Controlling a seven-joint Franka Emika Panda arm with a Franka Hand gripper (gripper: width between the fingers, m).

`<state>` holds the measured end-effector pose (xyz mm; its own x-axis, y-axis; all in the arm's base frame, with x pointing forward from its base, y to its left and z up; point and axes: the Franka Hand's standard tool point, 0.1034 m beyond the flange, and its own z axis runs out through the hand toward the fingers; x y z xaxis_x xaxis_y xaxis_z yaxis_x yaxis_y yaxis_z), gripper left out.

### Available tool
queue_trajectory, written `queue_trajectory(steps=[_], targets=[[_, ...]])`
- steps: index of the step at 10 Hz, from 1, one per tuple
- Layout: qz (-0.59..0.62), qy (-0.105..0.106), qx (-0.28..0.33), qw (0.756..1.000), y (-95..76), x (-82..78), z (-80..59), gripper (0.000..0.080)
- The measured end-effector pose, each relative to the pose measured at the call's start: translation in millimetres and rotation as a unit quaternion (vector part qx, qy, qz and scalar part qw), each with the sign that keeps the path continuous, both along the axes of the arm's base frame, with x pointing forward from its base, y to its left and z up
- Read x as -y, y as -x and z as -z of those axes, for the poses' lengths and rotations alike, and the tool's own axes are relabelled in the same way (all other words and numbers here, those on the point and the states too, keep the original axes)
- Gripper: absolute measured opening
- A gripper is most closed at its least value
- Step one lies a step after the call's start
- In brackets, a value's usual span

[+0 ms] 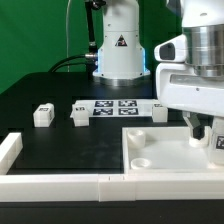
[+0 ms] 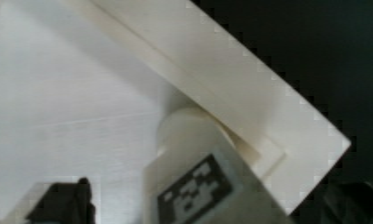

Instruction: Assemble one leg

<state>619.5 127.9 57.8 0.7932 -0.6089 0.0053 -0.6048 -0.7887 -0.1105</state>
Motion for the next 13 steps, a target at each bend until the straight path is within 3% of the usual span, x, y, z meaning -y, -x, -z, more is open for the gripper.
queue_trajectory(steps=[2, 6, 8, 9, 10, 13], targets=[[-0.141, 0.022, 0.014, 0.990, -3.2, 4.2, -1.3, 0.0649], [-0.316, 0.040, 0.028, 0.948, -8.2, 16.8, -3.1, 0.0649], [-0.312, 0.040, 0.028, 0.949, -8.2, 16.7, -3.1, 0.0379], [-0.312, 0.040, 0.028, 0.949, -8.2, 16.7, -3.1, 0.0379], [-0.312, 0.040, 0.028, 0.949, -8.2, 16.8, -3.1, 0.0288], [-0.275, 0.036, 0.026, 0.960, -8.1, 16.7, -2.8, 0.0288]])
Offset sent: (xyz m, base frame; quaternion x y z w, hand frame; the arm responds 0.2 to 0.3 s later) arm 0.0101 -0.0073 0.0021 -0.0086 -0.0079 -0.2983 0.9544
